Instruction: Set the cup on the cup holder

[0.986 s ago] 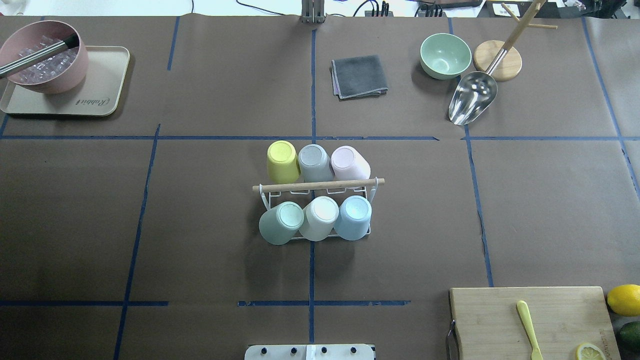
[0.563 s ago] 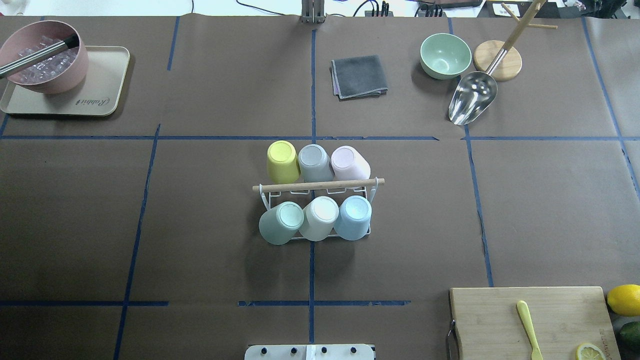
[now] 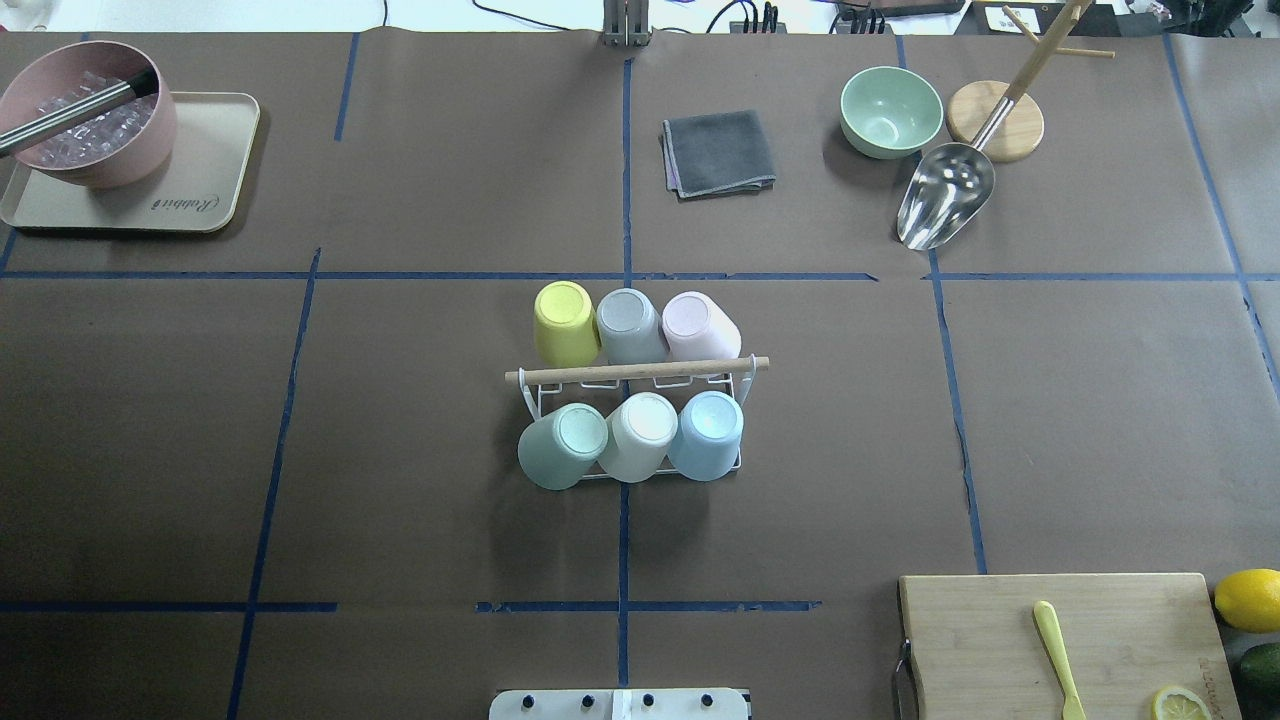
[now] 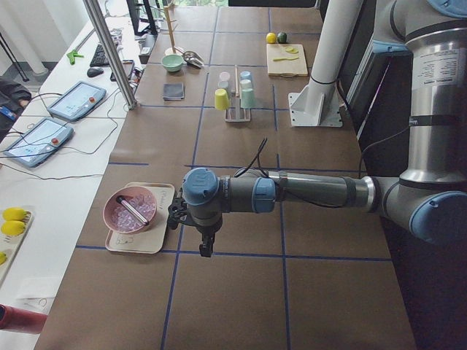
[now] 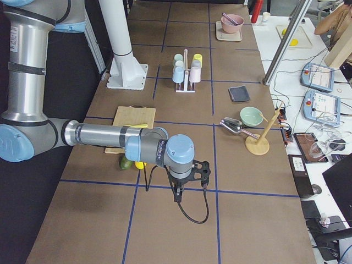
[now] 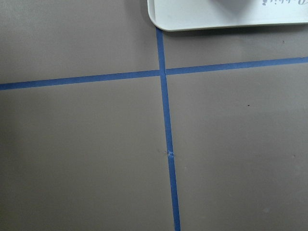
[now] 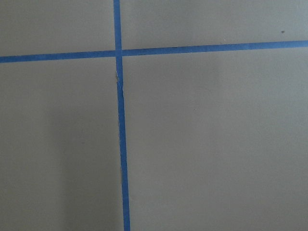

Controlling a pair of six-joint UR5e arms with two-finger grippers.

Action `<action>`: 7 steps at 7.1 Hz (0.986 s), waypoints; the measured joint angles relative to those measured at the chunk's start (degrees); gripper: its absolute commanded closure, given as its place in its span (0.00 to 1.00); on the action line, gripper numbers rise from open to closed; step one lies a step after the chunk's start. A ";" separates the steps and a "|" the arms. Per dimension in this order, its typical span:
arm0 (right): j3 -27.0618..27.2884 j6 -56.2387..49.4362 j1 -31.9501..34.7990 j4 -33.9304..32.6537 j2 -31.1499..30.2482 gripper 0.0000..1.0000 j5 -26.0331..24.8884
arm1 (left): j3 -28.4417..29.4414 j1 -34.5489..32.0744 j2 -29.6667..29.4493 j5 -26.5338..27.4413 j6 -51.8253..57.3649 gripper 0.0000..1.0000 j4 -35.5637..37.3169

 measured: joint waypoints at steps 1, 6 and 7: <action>-0.05 -0.31 0.00 0.12 -0.08 0.00 -0.04 | 0.04 0.00 0.01 0.02 0.01 0.00 0.00; -0.29 -0.60 0.00 0.19 0.11 0.00 -0.40 | -0.04 0.00 0.46 0.07 0.02 0.00 0.00; -0.39 -0.56 0.00 0.15 0.11 0.00 -0.49 | -0.07 0.00 0.48 0.03 0.02 0.00 0.00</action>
